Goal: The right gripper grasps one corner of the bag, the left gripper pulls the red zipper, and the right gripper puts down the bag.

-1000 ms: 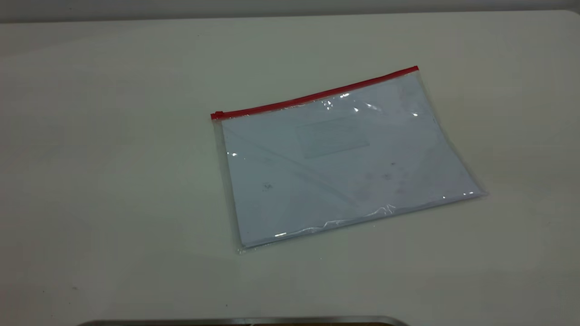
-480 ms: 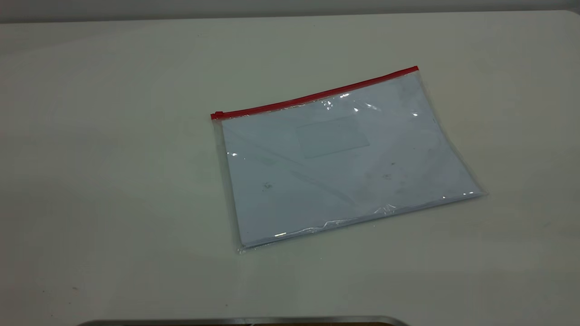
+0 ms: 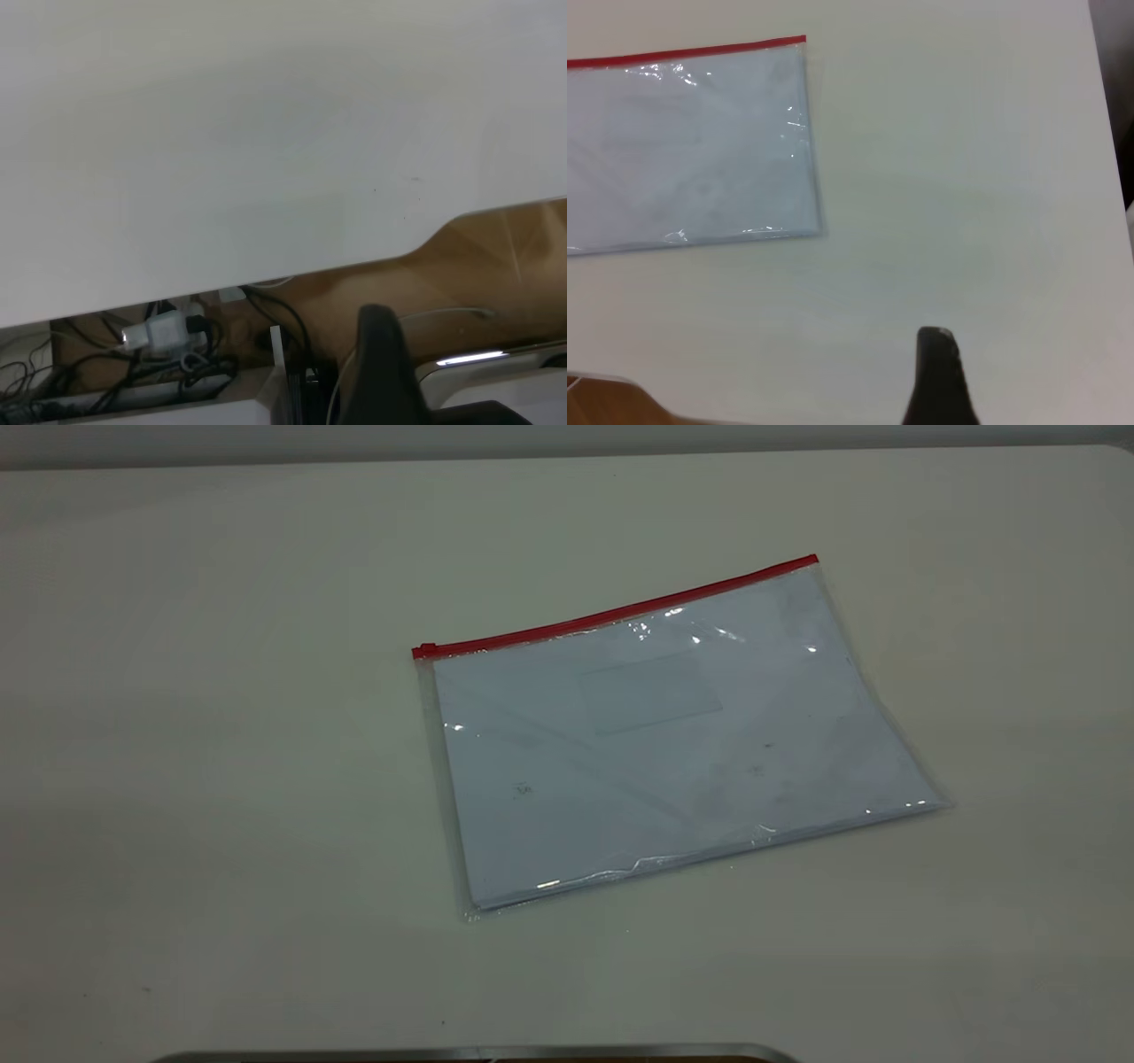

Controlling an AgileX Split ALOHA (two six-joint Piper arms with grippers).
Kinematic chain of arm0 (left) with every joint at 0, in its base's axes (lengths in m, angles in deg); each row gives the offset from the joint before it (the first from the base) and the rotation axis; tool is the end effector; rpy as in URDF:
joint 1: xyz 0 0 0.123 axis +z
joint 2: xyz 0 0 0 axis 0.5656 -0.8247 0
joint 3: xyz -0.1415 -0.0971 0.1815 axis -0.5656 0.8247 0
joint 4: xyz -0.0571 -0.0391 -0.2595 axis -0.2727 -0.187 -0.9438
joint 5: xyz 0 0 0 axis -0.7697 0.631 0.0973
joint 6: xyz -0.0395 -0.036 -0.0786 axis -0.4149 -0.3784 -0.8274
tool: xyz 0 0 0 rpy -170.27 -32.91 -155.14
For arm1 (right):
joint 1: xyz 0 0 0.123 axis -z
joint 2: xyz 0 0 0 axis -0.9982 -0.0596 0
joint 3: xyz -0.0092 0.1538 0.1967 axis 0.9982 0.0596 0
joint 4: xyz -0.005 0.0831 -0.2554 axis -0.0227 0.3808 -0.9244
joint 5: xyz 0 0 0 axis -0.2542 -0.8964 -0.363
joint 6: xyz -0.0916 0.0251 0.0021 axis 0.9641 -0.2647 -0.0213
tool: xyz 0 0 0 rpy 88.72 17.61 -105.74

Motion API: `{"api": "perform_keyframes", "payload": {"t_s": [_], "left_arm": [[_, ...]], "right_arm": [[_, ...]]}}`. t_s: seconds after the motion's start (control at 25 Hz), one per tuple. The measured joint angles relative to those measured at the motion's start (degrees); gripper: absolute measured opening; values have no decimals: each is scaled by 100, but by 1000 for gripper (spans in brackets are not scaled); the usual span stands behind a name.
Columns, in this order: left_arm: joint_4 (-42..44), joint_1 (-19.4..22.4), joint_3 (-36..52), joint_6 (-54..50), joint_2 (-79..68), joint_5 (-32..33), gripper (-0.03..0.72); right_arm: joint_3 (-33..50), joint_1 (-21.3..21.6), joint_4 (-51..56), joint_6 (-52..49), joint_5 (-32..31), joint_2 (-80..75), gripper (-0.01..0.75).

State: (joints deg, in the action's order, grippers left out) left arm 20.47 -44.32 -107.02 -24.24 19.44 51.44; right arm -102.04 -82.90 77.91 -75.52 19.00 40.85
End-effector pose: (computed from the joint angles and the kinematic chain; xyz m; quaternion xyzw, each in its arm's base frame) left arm 0.0887 -0.0102 0.2634 0.0854 0.9340 0.0004 0.3469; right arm 0.0536 0.0052 0.2708 -0.0574 0.8825 -0.0084 0.4667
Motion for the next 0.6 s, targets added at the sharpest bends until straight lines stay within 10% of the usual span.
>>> {"api": "perform_keyframes", "payload": {"t_s": [0.6], "left_arm": [[0,0,264,-38,0,-253,586]], "right_arm": [[6,0,-20,-27,6,0,579]]}}
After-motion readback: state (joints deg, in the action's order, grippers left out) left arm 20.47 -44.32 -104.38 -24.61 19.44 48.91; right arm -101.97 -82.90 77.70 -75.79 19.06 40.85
